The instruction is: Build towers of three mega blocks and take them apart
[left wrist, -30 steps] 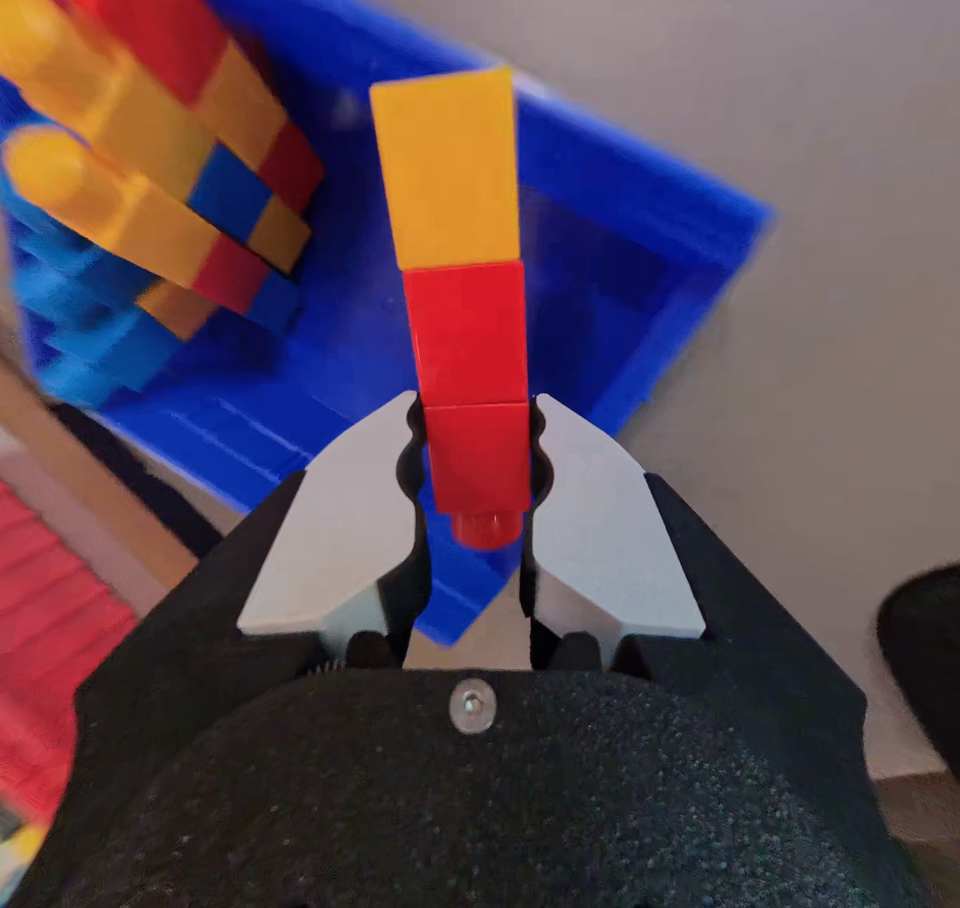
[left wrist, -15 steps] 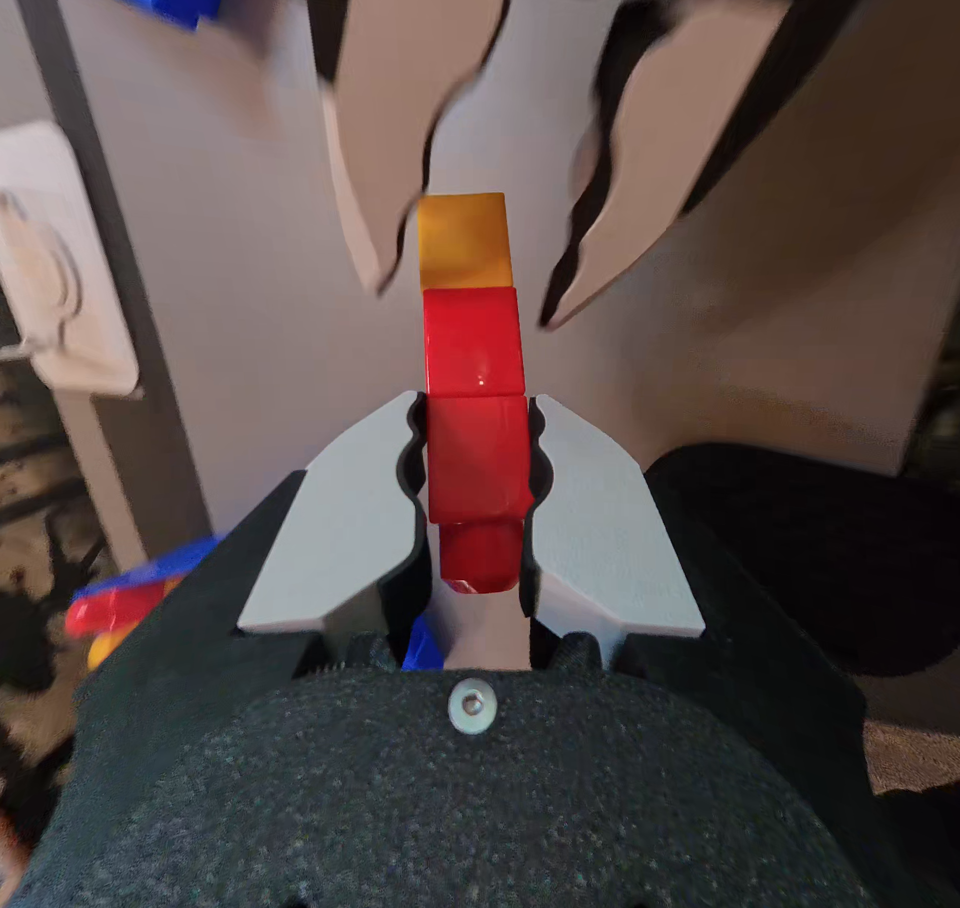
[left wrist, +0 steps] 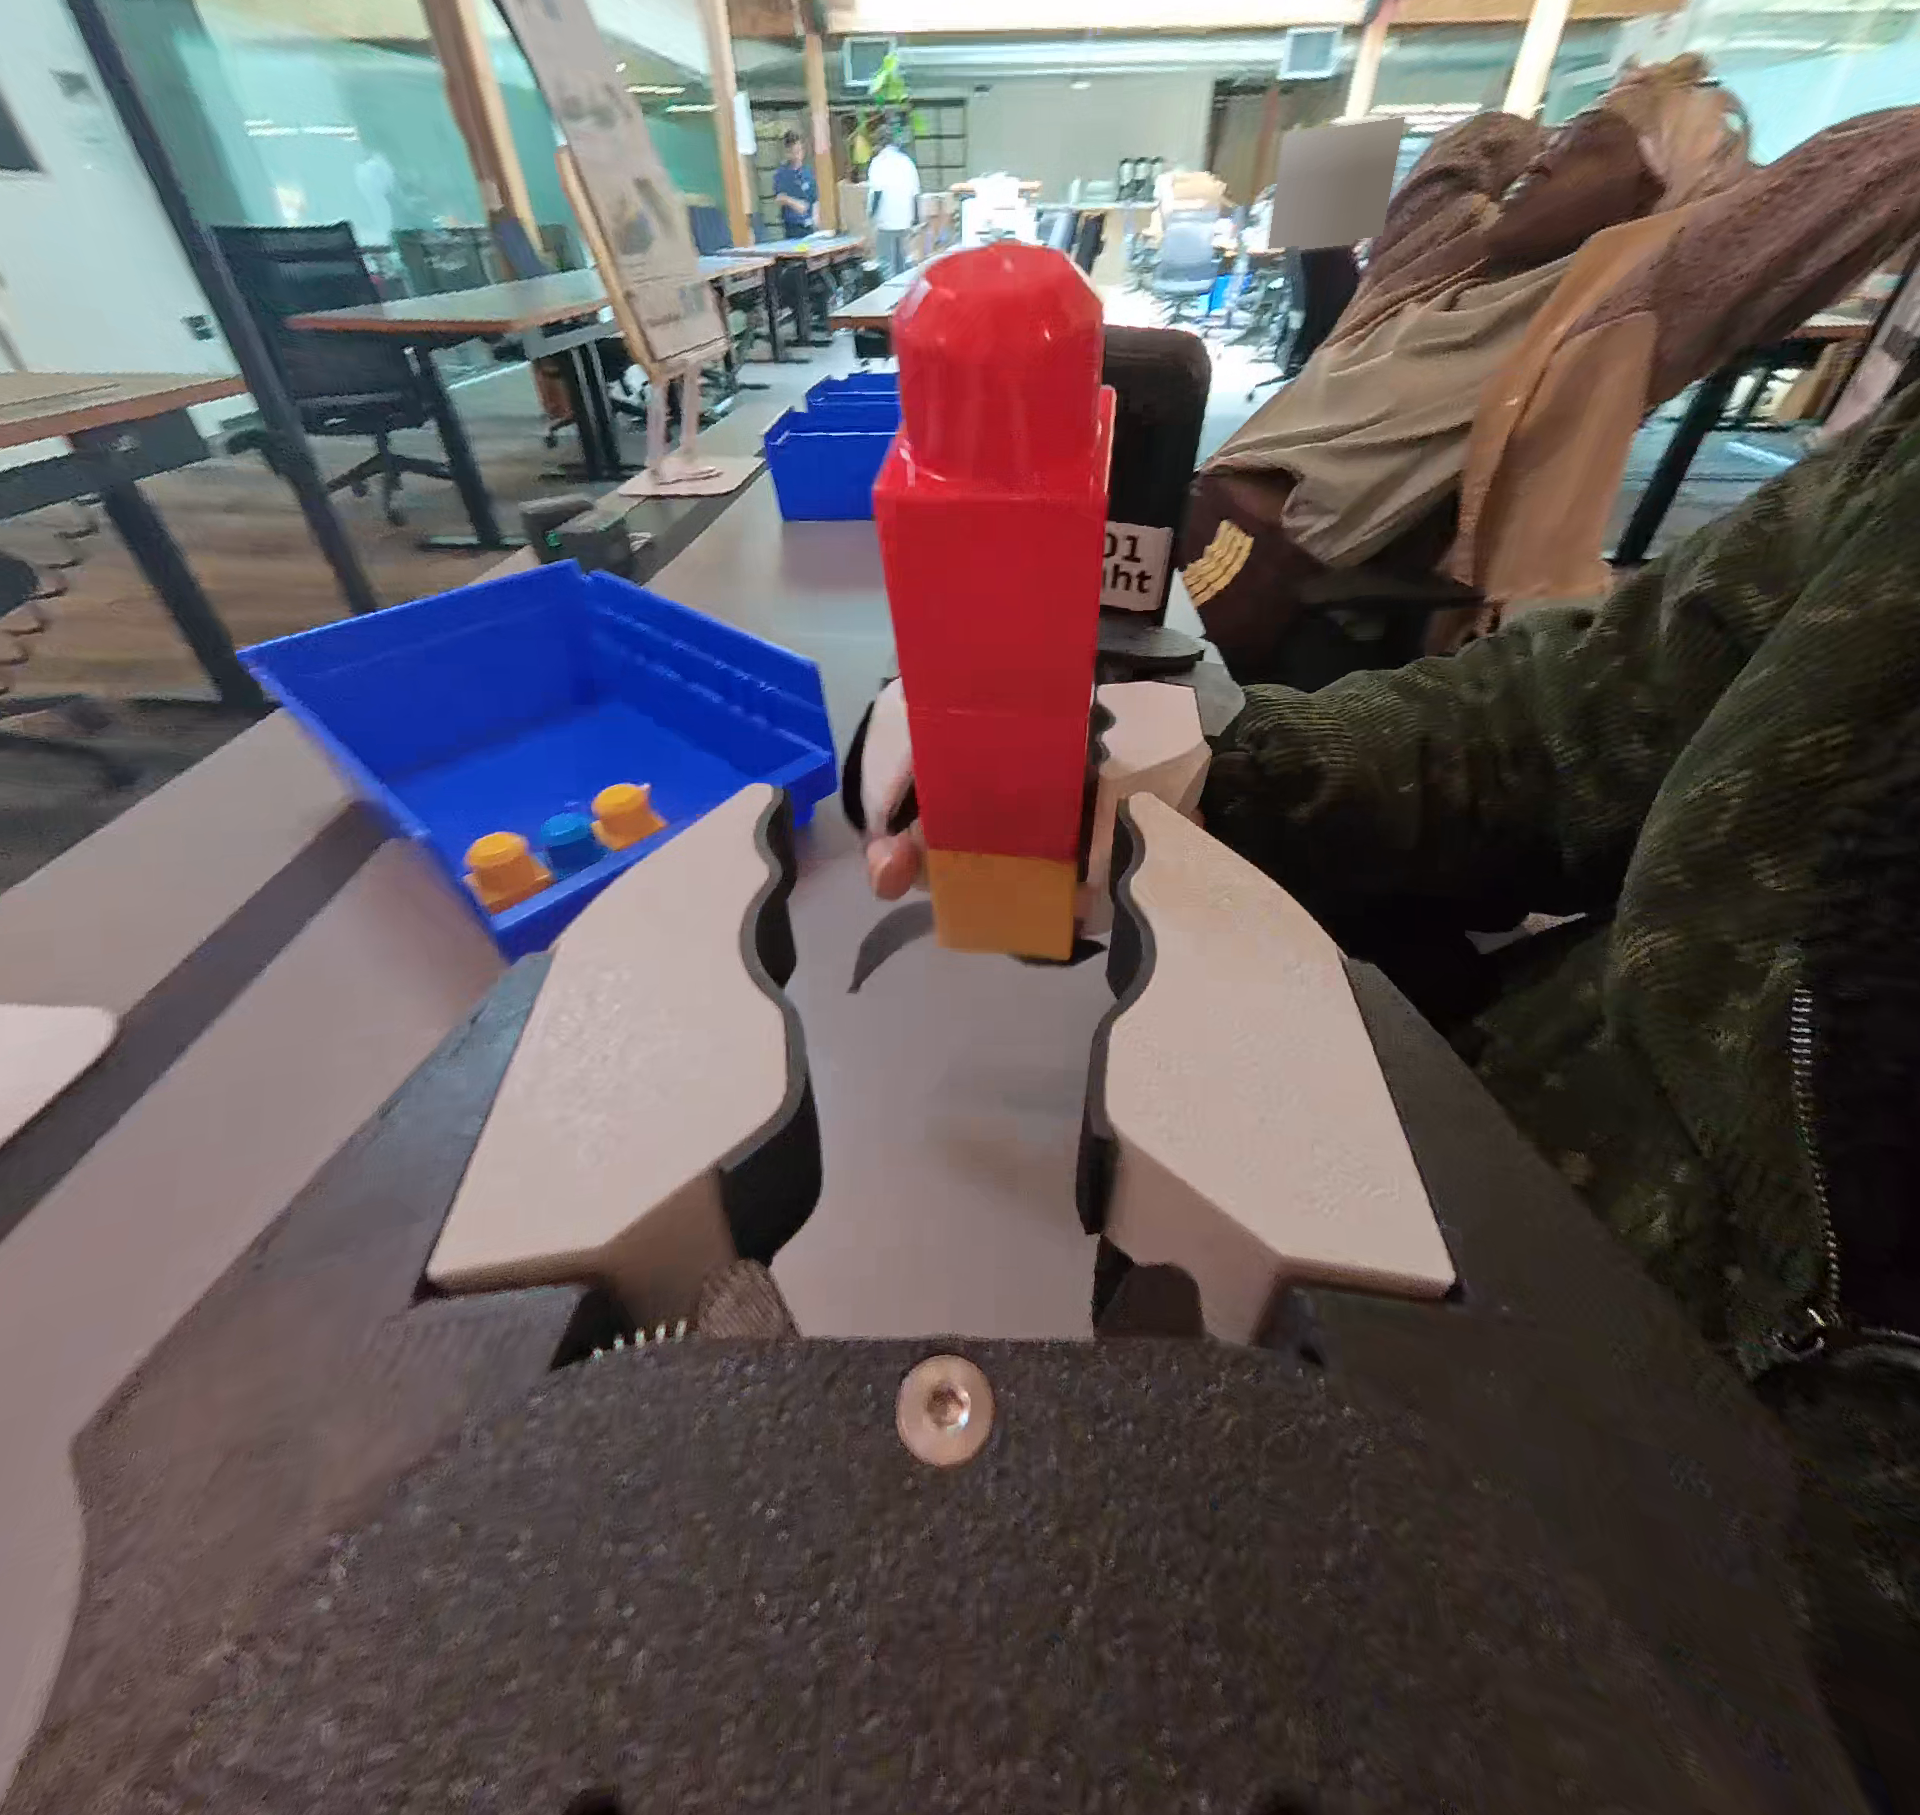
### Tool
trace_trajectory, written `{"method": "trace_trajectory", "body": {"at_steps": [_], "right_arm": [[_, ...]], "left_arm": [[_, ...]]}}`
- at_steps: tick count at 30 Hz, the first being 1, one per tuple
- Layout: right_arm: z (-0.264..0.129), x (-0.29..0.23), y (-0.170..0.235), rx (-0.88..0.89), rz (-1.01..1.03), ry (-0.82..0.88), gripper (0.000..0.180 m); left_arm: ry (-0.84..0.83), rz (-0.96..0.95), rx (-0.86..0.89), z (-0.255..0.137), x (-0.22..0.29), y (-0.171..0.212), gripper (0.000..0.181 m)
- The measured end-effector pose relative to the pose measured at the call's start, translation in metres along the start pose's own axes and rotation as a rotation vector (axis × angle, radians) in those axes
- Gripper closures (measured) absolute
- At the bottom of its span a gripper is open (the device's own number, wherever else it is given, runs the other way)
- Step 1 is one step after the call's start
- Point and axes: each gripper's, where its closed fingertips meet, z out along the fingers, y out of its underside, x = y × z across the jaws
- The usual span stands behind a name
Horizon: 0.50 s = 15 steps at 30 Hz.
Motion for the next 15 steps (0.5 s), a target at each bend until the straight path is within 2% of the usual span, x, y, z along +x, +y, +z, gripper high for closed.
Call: {"method": "trace_trajectory", "body": {"at_steps": [2,3,6,8,10,12,15], "right_arm": [[0.006,-0.006,0.006,-0.004,0.012,-0.016,0.142],[0.009,-0.007,0.011,-0.012,0.022,-0.019,0.142],[0.012,-0.004,0.026,-0.071,0.075,-0.028,0.14],[0.011,0.001,0.045,-0.208,0.058,-0.025,0.133],[0.005,0.01,0.059,-0.328,-0.006,0.006,0.12],[-0.001,0.017,0.053,-0.348,-0.079,0.043,0.122],[-0.005,0.015,0.048,-0.425,-0.207,0.046,0.13]], "left_arm": [[0.022,0.038,0.009,0.016,0.008,0.005,0.131],[0.025,0.068,0.011,0.02,0.01,0.006,0.142],[-0.018,0.116,-0.081,0.022,0.006,0.018,0.143],[-0.069,0.083,-0.141,0.015,-0.005,0.028,0.143],[-0.193,0.111,-0.283,-0.001,-0.027,0.048,0.144],[-0.272,0.18,-0.508,-0.018,-0.041,0.082,0.144],[-0.271,0.281,-0.786,-0.031,-0.037,0.122,0.144]]}}
